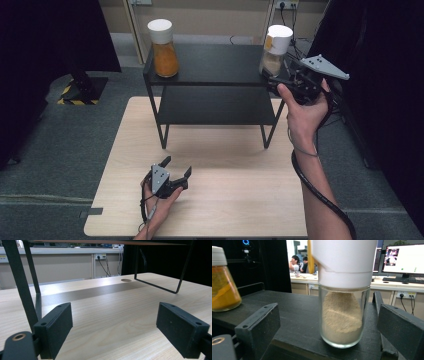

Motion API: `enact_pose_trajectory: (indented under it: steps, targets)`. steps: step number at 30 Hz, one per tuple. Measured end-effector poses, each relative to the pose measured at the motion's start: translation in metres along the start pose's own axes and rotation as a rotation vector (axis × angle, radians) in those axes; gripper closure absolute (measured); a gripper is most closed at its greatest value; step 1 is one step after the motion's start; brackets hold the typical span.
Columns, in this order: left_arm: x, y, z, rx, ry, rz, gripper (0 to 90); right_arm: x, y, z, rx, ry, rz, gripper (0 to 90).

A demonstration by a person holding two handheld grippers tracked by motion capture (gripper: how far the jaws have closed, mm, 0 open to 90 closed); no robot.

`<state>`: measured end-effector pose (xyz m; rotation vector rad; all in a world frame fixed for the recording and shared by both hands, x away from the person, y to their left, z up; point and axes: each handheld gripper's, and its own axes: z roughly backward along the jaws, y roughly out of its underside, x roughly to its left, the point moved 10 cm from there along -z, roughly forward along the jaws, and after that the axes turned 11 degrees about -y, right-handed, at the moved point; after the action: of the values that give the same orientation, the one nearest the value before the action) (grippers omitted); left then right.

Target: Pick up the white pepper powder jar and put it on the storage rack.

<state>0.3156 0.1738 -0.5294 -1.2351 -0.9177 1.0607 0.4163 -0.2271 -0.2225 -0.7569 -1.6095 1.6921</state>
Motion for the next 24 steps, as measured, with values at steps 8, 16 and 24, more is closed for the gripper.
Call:
enact_pose_trajectory:
  steps: [8,16,24]
  targets:
    - [0.000,0.000,0.000,-0.001,0.000,0.000,13.0,0.004,0.010,0.007,-0.004,-0.012,-0.012,5.0]
    - [0.000,0.000,0.000,-0.002,-0.001,-0.001,13.0,0.007,0.018,0.014,-0.005,-0.019,-0.006,5.0]
    - [0.000,0.000,0.000,-0.003,-0.001,-0.001,13.0,0.009,0.029,0.020,-0.003,-0.026,-0.009,5.0]
